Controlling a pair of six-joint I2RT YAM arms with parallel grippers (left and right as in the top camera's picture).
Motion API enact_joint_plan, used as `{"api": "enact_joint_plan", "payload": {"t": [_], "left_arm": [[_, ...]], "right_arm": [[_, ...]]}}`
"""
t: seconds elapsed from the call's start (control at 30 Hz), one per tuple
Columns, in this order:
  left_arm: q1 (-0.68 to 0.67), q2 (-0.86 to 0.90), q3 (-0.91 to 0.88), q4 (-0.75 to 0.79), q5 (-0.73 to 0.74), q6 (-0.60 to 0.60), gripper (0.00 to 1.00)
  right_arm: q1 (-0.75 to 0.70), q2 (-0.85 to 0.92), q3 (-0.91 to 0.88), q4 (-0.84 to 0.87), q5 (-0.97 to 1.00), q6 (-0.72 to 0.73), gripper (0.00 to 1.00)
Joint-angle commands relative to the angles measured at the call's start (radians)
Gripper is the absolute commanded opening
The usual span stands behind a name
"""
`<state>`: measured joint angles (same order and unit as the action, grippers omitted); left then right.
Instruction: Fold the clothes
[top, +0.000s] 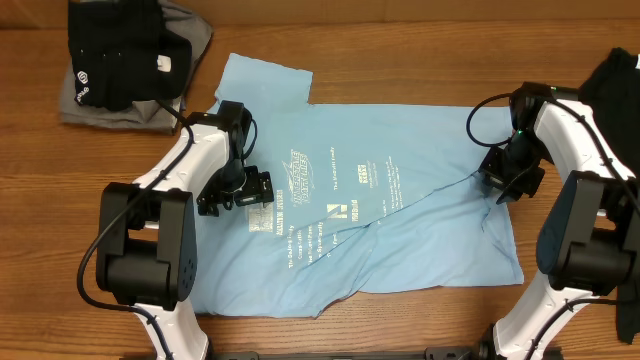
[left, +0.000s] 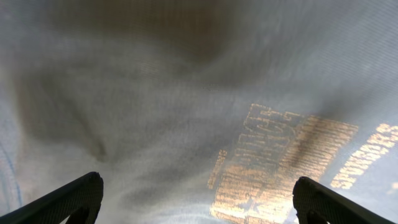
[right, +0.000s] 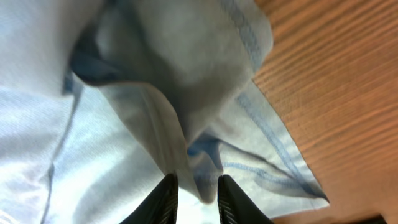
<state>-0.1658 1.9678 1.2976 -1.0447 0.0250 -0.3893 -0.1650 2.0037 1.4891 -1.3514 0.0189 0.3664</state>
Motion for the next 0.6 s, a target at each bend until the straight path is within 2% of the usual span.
{"api": "enact_joint_plan", "payload": {"t": [0.0,0.03,0.1,0.23,0.33,0.47,0.57], "left_arm": [[0.004,0.001,-0.027,0.012,-0.007,-0.007,1.0],[0.004,0.001,-0.032,0.019,-0.007,-0.007,1.0],[0.004,0.001,-0.034,0.025,-0.007,-0.007,1.0],[0.004,0.001,-0.034,0.03,-0.01,-0.007,1.0],[0.008,0.002,-0.034,0.034,-0.011,-0.007,1.0],[0.018,0.002,-0.034,0.036,-0.023,-0.007,1.0],[0.029,0.002,-0.035,0.035,-0.044,-0.007,1.0]], "right_arm": [[-0.005,-0.01,-0.013,0.019,0.013,0.009,0.25],[-0.005,-0.01,-0.021,0.033,0.013,0.009,0.26],[-0.005,-0.01,-0.035,0.057,0.013,0.009,0.34],[-0.005,-0.01,-0.079,0.103,0.009,0.008,0.35],[-0.005,-0.01,-0.11,0.137,0.005,0.008,0.33],[-0.005,-0.01,-0.129,0.156,0.006,0.008,0.22],[-0.005,-0.01,-0.128,0.164,0.006,0.008,0.18]]}}
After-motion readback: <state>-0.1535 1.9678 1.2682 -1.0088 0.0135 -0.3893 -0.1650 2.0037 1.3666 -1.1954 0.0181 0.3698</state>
